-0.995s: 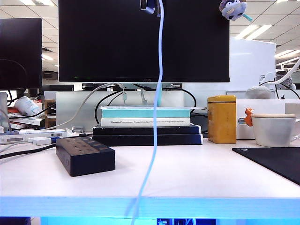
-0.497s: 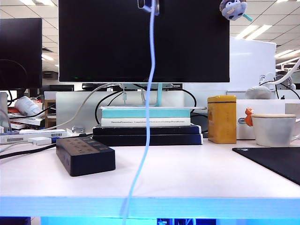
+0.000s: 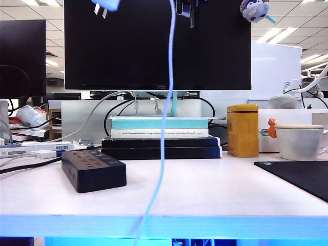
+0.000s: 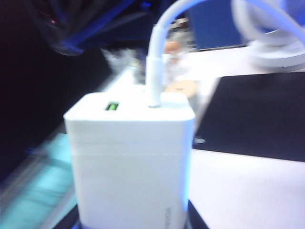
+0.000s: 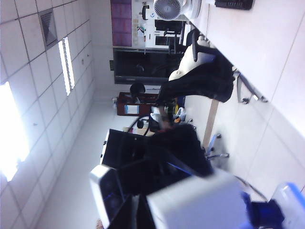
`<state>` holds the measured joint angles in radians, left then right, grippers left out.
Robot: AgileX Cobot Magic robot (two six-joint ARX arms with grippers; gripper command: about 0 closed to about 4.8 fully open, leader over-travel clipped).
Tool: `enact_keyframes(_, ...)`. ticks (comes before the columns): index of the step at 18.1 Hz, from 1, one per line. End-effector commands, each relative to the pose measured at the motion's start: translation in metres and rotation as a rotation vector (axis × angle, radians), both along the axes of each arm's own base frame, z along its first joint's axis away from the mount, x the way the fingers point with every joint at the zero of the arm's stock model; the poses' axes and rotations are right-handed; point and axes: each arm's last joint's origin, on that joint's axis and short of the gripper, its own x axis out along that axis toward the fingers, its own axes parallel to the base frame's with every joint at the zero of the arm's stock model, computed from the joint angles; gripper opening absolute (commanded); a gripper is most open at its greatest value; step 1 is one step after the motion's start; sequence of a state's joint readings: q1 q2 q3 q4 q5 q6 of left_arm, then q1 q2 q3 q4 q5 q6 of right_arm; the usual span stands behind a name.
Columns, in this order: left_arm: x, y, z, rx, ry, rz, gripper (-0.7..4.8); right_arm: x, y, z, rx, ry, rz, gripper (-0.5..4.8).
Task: Plug the white charger into the left socket.
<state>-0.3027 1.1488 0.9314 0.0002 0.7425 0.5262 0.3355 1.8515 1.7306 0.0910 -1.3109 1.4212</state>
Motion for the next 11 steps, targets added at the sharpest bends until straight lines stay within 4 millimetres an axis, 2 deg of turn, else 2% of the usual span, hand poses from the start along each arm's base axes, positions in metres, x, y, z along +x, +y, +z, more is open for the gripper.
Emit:
enact_keyframes(1,0.012,-0.004,-0.012,0.0,0.05,-0.027,2.1,-0.002,-0.001,0.004,0.002,-0.041,-0.011,-0.02)
enact_keyframes(3,0.022,-0.007,-0.023,-0.006,0.106,-0.058,2.1,-0.002,-0.001,0.001,-0.008,-0.04,-0.009,-0.02)
enact_keyframes(5,0.031,0.0,-0.03,-0.033,0.149,-0.065,2.1,-0.003,0.0,-0.004,-0.025,-0.033,-0.008,-0.02)
enact_keyframes(11,0.048,0.038,-0.038,-0.081,0.204,-0.01,2.09,-0.005,-0.001,-0.023,-0.119,-0.008,-0.067,-0.02)
